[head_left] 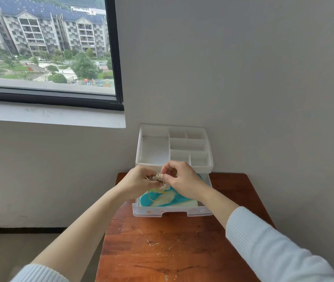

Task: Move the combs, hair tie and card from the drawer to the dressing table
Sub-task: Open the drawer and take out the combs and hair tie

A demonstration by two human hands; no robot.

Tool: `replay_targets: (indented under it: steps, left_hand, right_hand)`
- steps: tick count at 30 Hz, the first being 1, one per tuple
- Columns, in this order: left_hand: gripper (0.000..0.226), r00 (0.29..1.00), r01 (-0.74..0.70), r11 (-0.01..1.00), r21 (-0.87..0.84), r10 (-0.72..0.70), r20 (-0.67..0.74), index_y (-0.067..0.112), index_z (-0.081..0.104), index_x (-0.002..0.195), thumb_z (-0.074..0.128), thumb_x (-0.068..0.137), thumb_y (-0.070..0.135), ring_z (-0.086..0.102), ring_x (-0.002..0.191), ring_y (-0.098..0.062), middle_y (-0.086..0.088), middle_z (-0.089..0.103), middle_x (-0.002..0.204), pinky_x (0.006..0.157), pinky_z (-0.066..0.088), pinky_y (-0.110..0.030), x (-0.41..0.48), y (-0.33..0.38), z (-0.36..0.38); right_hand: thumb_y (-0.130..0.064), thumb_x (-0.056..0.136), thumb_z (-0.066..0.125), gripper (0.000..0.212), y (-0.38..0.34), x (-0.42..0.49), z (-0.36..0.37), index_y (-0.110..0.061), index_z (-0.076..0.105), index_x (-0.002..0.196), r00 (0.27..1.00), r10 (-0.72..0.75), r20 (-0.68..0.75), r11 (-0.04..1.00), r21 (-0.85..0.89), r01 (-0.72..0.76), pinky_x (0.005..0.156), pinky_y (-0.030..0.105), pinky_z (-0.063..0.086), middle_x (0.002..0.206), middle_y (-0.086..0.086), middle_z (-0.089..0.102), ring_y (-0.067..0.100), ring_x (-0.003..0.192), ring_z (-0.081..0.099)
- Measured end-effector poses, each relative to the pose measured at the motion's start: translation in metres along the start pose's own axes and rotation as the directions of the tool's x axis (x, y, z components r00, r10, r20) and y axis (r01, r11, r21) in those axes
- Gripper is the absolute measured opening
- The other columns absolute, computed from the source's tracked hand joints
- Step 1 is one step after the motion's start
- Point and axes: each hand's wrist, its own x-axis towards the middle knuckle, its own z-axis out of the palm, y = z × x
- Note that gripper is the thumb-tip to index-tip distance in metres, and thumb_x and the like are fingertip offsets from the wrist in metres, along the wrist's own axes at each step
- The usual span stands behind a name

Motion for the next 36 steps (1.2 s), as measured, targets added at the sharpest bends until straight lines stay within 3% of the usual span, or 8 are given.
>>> replay_targets:
  steps: [3,5,10,14,17,21,30,36]
  left_hand:
    - [0.012,0.997,0.061,0.993,-0.097,-0.066,-0.045,0.012,0.074,0.074,0.072,0.081,0.022,0.049,0.050,-0.011,-0.006,0.065,0.060,0.053,0.042,-0.027,-0.001,-0.004,-0.005]
    - [0.011,0.987,0.091,0.972,-0.216,-0.117,-0.112,0.016,0.076,0.082,0.071,0.083,0.025,0.048,0.046,-0.006,-0.011,0.073,0.070,0.047,0.039,-0.021,-0.002,-0.007,-0.012]
    - [0.014,0.910,-0.060,0.935,-0.349,-0.093,-0.404,0.027,0.074,0.075,0.066,0.086,0.026,0.053,0.041,0.004,0.010,0.074,0.064,0.042,0.043,-0.009,-0.004,-0.010,-0.027]
    - [0.014,0.899,-0.088,0.940,-0.329,-0.068,-0.433,0.024,0.074,0.076,0.065,0.087,0.023,0.058,0.049,0.000,0.006,0.071,0.062,0.052,0.049,-0.015,-0.002,-0.008,-0.025]
    - [0.013,0.897,-0.055,0.946,-0.319,-0.094,-0.433,0.017,0.074,0.082,0.063,0.088,0.020,0.064,0.056,-0.009,-0.001,0.073,0.071,0.064,0.054,-0.030,0.003,-0.008,-0.021]
    - [0.014,0.898,-0.047,0.948,-0.314,-0.098,-0.429,0.019,0.074,0.081,0.063,0.089,0.020,0.065,0.056,-0.006,0.001,0.073,0.070,0.059,0.053,-0.027,0.007,-0.010,-0.017]
    - [0.018,0.891,-0.036,0.920,-0.391,-0.147,-0.429,0.010,0.072,0.078,0.061,0.087,0.021,0.062,0.055,-0.009,-0.008,0.072,0.069,0.064,0.051,-0.033,0.008,-0.014,-0.013]
    - [0.018,0.869,-0.029,0.900,-0.435,-0.192,-0.456,0.004,0.071,0.083,0.059,0.088,0.016,0.063,0.055,-0.008,-0.014,0.073,0.073,0.059,0.051,-0.028,0.002,-0.007,-0.012]
  right_hand:
    - [-0.021,0.086,0.063,0.003,0.005,0.001,-0.001,-0.021,0.064,0.083,0.997,0.005,-0.076,1.000,-0.014,-0.006,0.062,0.015,0.042,0.074,-0.009,0.060,0.004,0.068,0.052]
    - [-0.020,0.086,0.062,0.004,0.012,-0.001,-0.002,-0.021,0.066,0.086,0.996,0.020,-0.087,0.998,-0.059,-0.025,0.062,0.014,0.042,0.077,-0.011,0.062,0.006,0.072,0.055]
    - [-0.012,0.078,0.068,0.039,0.018,-0.001,0.005,-0.022,0.062,0.116,0.961,0.117,0.249,0.917,-0.399,-0.008,0.085,0.025,0.047,0.116,-0.006,0.058,0.013,0.100,0.054]
    - [-0.015,0.076,0.073,0.061,0.010,0.006,0.013,-0.029,0.049,0.131,0.916,0.141,0.375,0.841,-0.534,0.089,0.105,0.036,0.043,0.138,-0.008,0.048,0.018,0.122,0.049]
    - [-0.016,0.076,0.072,0.052,0.004,0.012,0.014,-0.025,0.054,0.124,0.897,0.119,0.425,0.747,-0.634,0.202,0.097,0.037,0.049,0.128,-0.004,0.056,0.021,0.110,0.056]
    - [-0.014,0.076,0.068,0.023,-0.006,0.020,0.016,-0.017,0.062,0.098,0.893,0.118,0.434,0.669,-0.700,0.252,0.075,0.033,0.051,0.098,0.003,0.064,0.022,0.086,0.057]
    - [-0.010,0.079,0.067,0.028,-0.003,0.031,0.032,-0.011,0.061,0.107,0.863,0.027,0.505,0.446,-0.778,0.442,0.062,0.033,0.043,0.101,0.008,0.067,0.027,0.086,0.063]
    - [-0.015,0.081,0.065,0.024,-0.004,0.030,0.033,-0.013,0.061,0.104,0.854,0.014,0.521,0.438,-0.771,0.463,0.063,0.031,0.044,0.099,0.006,0.067,0.023,0.083,0.062]
